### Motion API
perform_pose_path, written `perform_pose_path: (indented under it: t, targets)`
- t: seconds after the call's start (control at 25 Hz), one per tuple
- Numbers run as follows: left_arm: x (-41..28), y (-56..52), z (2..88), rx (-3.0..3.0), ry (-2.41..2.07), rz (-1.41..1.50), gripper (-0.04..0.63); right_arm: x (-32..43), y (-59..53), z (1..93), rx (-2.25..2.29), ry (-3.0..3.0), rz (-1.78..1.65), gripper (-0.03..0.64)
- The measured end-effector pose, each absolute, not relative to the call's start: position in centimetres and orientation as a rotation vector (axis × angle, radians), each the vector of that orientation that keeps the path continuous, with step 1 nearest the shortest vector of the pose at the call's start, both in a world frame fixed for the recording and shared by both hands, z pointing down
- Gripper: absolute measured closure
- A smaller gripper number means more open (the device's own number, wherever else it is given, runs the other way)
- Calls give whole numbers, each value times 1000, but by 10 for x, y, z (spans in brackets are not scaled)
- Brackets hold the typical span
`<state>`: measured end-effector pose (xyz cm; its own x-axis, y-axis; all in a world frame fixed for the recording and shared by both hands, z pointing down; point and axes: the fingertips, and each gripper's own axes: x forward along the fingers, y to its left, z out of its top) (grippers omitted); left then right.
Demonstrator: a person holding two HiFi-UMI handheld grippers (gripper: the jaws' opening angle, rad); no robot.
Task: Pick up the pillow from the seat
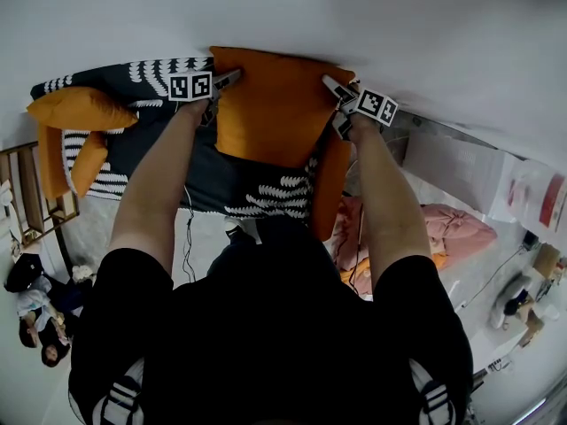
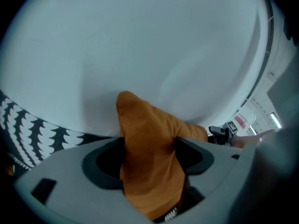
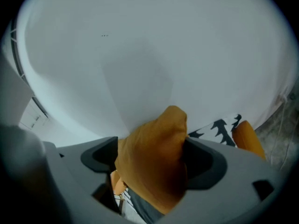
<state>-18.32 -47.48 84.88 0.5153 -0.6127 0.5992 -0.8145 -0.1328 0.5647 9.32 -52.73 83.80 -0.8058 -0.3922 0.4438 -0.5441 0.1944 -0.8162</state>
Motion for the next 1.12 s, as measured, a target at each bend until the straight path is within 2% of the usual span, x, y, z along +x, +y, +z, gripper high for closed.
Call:
perform_pose_path:
  t: [0.08,0.24,0.36,0.72,1.12]
  targets:
    - [-181,-475,848,1838,-1183,277,260,94,-527,837,917,-2320,1694,182]
    - [-178,-472,844,1833,-1183,265,294,97,-521,836,929,-2309,1659,299]
    - [-173,-470,839,1839,-1178,254,319,99,-516,833,941,-2312,1678,334]
    - [-164,-455,813,1878,-1157,241,374,106,-495,811,964,-2339,1738,411]
    - [-159,-432,772,1935,-1138,217,401,111,-470,771,968,-2408,1734,440]
